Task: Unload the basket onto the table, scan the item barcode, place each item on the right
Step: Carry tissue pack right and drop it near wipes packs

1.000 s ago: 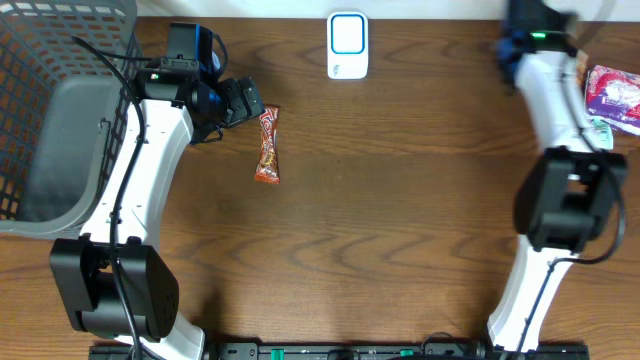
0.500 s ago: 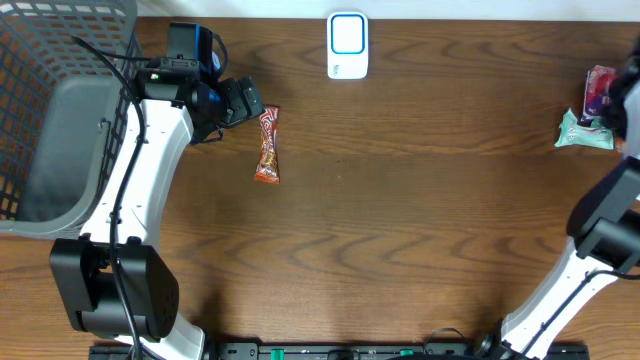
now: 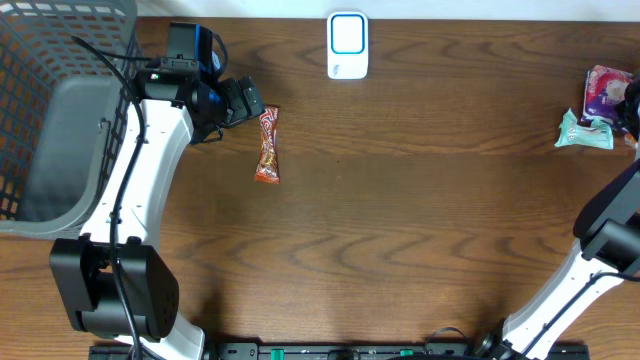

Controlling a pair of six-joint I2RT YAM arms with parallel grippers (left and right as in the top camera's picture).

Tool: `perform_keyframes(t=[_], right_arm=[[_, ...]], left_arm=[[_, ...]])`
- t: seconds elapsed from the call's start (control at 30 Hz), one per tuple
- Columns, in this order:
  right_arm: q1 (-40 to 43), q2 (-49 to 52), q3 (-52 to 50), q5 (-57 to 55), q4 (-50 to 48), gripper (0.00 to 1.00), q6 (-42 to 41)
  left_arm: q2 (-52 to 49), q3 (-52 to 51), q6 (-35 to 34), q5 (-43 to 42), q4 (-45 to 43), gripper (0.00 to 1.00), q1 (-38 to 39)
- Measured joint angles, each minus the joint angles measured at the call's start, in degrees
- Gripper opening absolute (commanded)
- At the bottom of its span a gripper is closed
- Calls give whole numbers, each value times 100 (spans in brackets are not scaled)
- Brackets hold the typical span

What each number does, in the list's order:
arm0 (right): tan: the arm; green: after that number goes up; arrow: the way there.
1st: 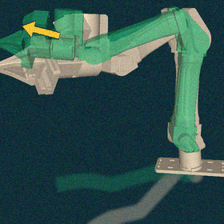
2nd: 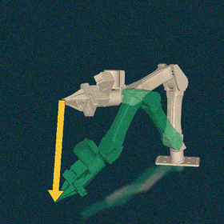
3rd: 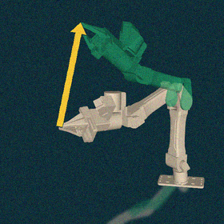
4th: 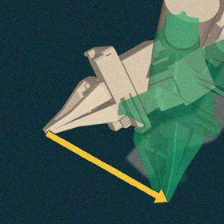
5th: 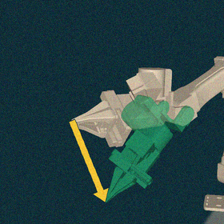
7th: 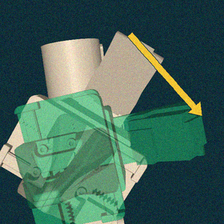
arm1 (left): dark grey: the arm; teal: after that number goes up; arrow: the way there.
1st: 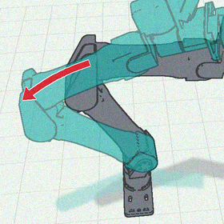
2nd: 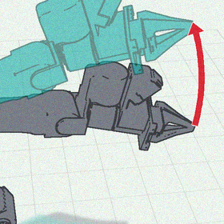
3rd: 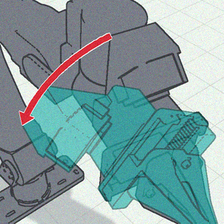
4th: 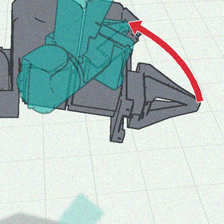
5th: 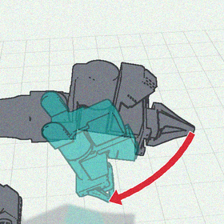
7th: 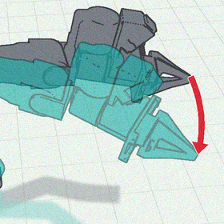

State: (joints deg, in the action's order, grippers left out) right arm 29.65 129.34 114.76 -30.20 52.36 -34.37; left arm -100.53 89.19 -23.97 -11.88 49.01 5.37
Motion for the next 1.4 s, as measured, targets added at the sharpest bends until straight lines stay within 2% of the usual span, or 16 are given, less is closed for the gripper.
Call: perform_keyframes(t=[0.03, 0.07, 0.17, 0.2, 0.27, 0.4, 0.57, 0.93, 1.17, 1.4], right_arm=[[0, 37, 0, 61, -22, 19, 0], [0, 72, 0, 101, -26, 25, 0], [0, 214, -7, 205, -35, 52, -2], [0, 240, -11, 227, -28, 58, -20], [0, 275, -17, 278, -24, 62, 68], [0, 280, -17, 417, -22, 66, 275], [-11, 280, -17, 938, 20, 66, 737], [-59, 133, -37, 2177, 994, 68, 1051], [-286, -990, -61, 2903, 1609, 69, 1082], [-1215, -2205, -55, 3095, 2288, 73, 1303]], left_arm=[[0, 0, 0, 0, 0, 98, 0], [0, 0, 0, 0, 0, 98, 0], [0, 0, 0, 0, 0, 98, 0], [0, 0, 0, 0, 0, 98, 0], [0, 0, 0, 0, 0, 98, 0], [0, 0, 0, 0, 0, 98, 0], [0, 0, 0, 0, 0, 98, 0], [0, 0, 0, 0, 0, 98, 0], [0, 0, 0, 0, 0, 98, 0], [0, 0, 0, 0, 0, 98, 0]])
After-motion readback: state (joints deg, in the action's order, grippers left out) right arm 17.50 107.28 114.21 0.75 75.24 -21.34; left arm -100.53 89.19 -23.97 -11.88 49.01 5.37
